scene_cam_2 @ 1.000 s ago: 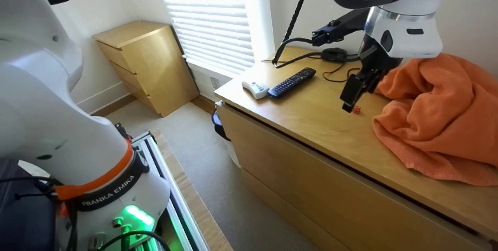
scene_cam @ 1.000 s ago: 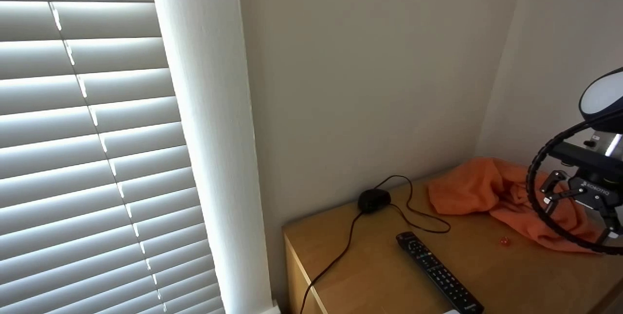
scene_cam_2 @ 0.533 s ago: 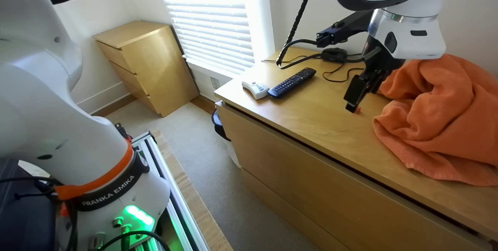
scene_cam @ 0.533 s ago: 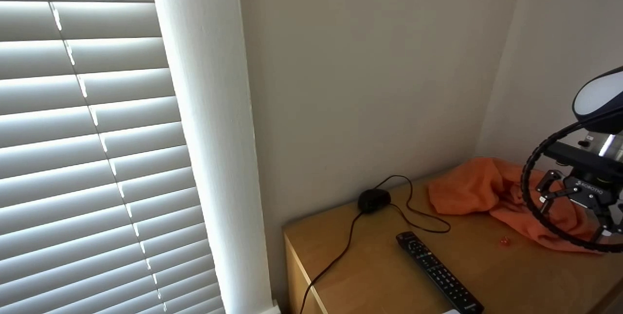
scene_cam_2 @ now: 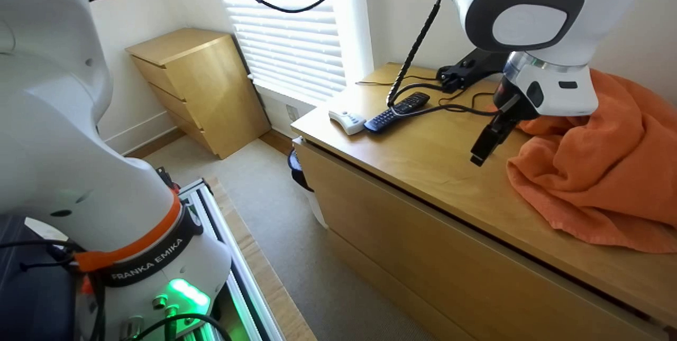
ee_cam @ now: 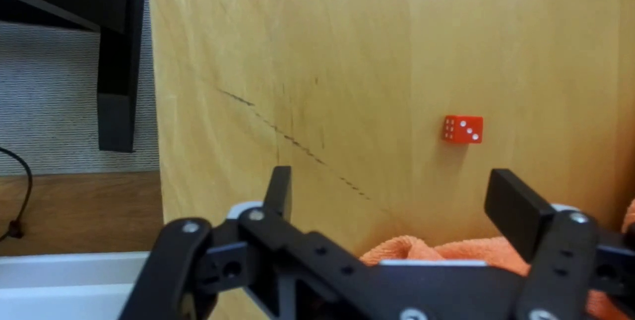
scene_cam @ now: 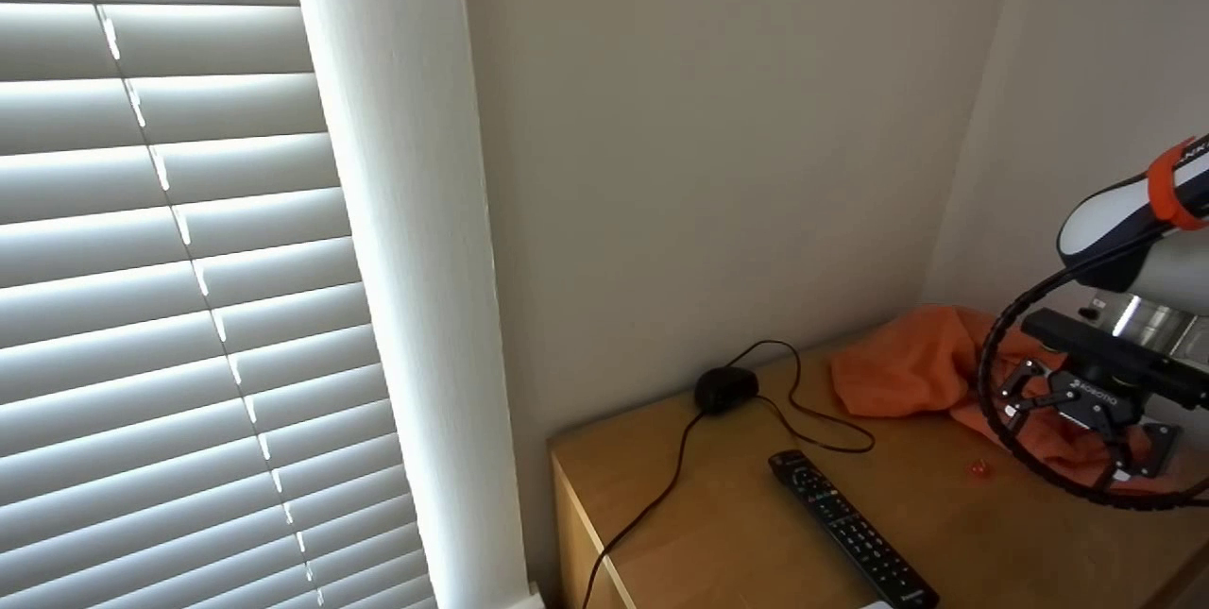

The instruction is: Turn the dice over

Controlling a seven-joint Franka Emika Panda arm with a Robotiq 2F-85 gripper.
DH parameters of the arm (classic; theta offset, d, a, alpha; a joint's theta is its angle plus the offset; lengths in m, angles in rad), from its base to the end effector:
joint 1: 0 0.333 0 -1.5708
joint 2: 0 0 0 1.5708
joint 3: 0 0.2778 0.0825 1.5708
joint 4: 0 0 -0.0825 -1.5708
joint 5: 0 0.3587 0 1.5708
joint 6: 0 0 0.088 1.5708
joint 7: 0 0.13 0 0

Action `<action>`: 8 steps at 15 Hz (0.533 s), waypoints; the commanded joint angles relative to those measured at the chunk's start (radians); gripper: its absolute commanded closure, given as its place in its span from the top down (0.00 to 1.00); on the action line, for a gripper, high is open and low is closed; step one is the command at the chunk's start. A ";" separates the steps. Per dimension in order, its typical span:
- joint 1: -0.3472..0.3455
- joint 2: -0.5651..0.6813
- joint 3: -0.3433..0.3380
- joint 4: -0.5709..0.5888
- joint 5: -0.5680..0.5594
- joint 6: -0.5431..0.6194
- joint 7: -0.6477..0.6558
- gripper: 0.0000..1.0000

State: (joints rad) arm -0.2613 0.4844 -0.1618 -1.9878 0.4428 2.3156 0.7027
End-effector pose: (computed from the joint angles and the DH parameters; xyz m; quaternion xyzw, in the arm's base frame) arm 0.5160 -0.2174 0.1727 -0.7458 0.6530 0.0836 0.1018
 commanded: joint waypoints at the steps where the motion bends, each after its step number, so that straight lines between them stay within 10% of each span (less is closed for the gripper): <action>1: -0.025 0.079 0.024 0.082 0.080 -0.026 -0.083 1.00; 8: -0.034 0.168 0.035 0.188 0.140 -0.076 -0.133 0.96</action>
State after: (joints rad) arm -0.2754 0.6095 -0.1349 -1.8575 0.5501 2.2893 0.6007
